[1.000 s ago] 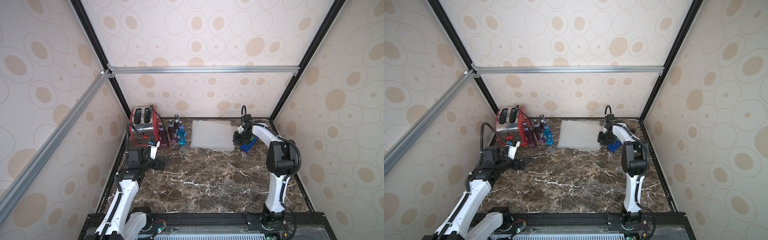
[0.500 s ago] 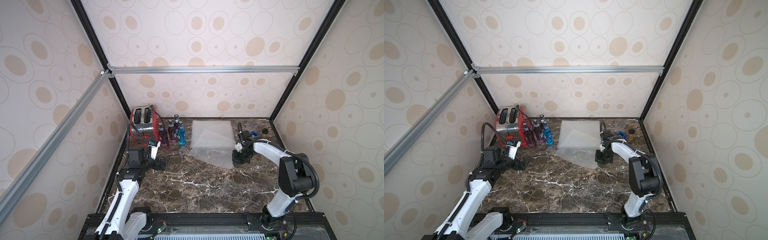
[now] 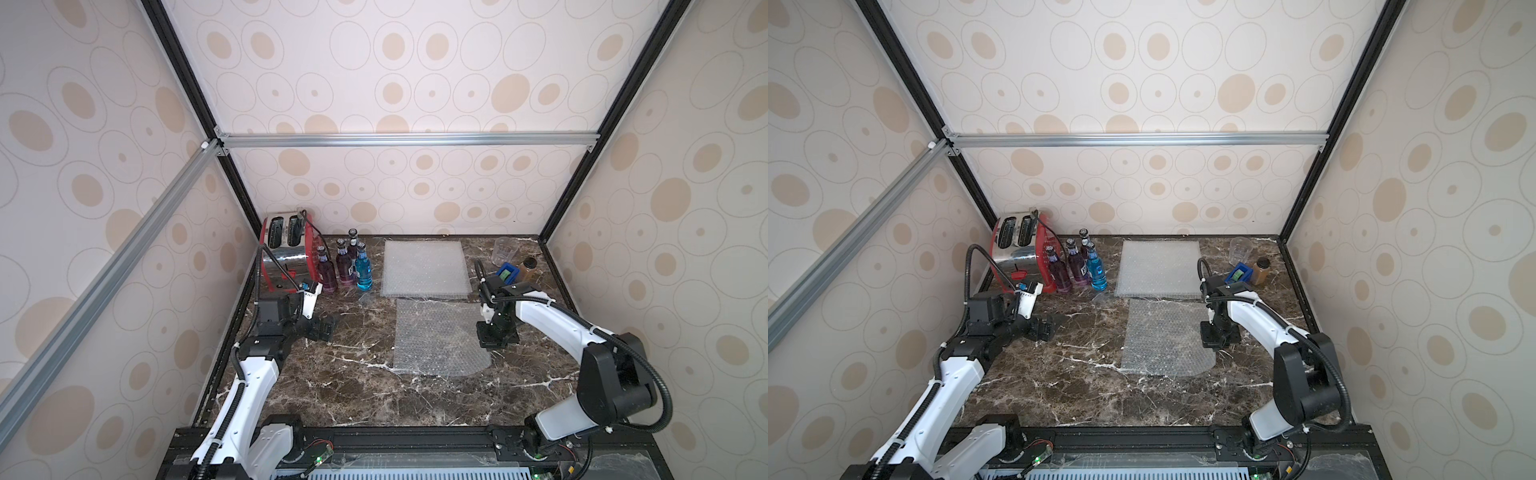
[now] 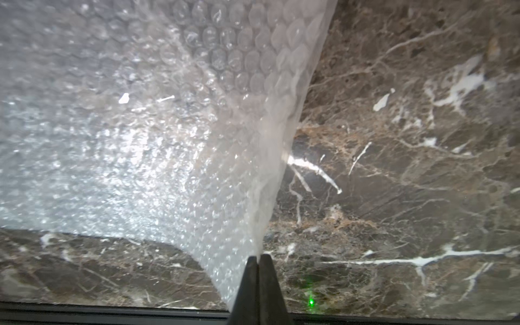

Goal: Wrap wine bottles in bubble wrap
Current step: Move the bubble wrap to the center of the board.

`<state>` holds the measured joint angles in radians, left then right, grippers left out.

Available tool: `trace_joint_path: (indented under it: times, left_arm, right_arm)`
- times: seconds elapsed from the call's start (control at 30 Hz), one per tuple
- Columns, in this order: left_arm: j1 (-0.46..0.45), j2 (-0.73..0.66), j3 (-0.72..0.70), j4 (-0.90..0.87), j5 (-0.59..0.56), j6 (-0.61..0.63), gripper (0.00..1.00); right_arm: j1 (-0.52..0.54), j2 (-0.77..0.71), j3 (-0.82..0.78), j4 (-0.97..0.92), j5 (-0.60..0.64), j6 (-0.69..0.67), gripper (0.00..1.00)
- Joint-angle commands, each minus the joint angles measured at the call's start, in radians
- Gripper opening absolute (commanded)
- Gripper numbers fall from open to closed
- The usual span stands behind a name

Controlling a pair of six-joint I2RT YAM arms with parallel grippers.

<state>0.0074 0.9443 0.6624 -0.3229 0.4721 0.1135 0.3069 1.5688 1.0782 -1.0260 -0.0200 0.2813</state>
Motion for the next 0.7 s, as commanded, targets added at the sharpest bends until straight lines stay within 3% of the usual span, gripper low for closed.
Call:
trace_joint_path:
  times: [0.0,0.2,0.33,0.5,0.67]
  left_arm:
    - [-0.007,-0.009,0.000,0.011,0.008,0.026,0.99]
    - [-0.007,-0.012,0.004,0.002,0.005,0.034,0.99]
    - [-0.014,-0.013,0.007,0.002,-0.012,0.038,0.99]
    - [-0.027,-0.003,0.016,0.001,-0.015,0.033,0.99]
    - [-0.030,0.008,0.019,-0.002,-0.002,0.023,0.99]
  right_arm:
    - [0.010,0.047,0.050,-0.015,0.017,-0.047,0.00]
    - [0.071,0.073,0.064,0.066,-0.079,0.007,0.00]
    - [0.097,0.092,0.064,0.085,-0.061,0.059,0.00]
    - [0.101,0.024,-0.012,0.173,-0.099,0.154,0.00]
    - [0.103,0.026,-0.028,0.165,-0.089,0.118,0.00]
